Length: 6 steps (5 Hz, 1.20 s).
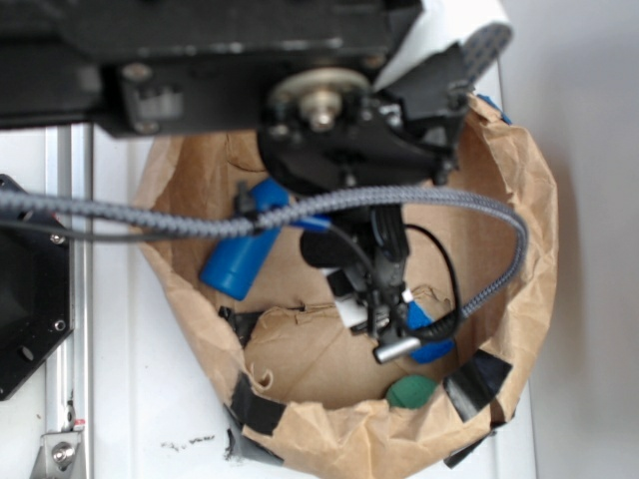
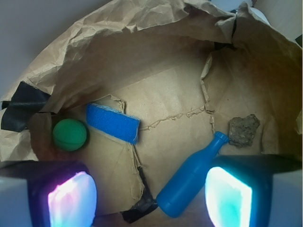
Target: Grab the rock.
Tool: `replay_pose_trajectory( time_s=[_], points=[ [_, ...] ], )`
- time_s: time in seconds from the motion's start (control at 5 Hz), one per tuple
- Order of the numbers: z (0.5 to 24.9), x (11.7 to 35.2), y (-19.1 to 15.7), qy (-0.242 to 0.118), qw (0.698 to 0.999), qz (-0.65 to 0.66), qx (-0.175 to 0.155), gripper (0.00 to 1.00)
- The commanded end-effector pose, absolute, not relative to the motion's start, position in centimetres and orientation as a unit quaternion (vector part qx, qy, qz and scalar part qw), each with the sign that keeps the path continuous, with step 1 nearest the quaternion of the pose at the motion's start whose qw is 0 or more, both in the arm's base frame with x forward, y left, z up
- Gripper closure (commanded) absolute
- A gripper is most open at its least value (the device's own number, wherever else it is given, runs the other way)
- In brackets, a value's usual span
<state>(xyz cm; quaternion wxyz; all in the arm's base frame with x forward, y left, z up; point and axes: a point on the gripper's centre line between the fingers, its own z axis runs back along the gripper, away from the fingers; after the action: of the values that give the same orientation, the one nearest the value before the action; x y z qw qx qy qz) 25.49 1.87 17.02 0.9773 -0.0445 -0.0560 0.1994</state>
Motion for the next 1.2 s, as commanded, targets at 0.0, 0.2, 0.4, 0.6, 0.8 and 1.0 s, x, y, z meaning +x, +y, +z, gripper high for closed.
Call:
replay_pose_trajectory(
  time_s=[0.0, 0.2, 0.4, 0.6, 0.8, 1.0],
  points=[
    [12.2, 24.9, 5.0, -0.103, 0.931, 0.35, -0.017, 0.0],
    [11.2, 24.4, 5.7, -0.11, 0.903, 0.414, -0.013, 0.0],
    [11.2, 24.4, 5.7, -0.11, 0.903, 0.414, -0.013, 0.0],
    [11.2, 24.4, 5.7, -0.11, 0.903, 0.414, -0.013, 0.0],
    [11.2, 24.4, 5.7, -0.11, 0.903, 0.414, -0.013, 0.0],
    [10.2, 25.3, 7.0, -0.129, 0.847, 0.515, -0.011, 0.0]
  ],
)
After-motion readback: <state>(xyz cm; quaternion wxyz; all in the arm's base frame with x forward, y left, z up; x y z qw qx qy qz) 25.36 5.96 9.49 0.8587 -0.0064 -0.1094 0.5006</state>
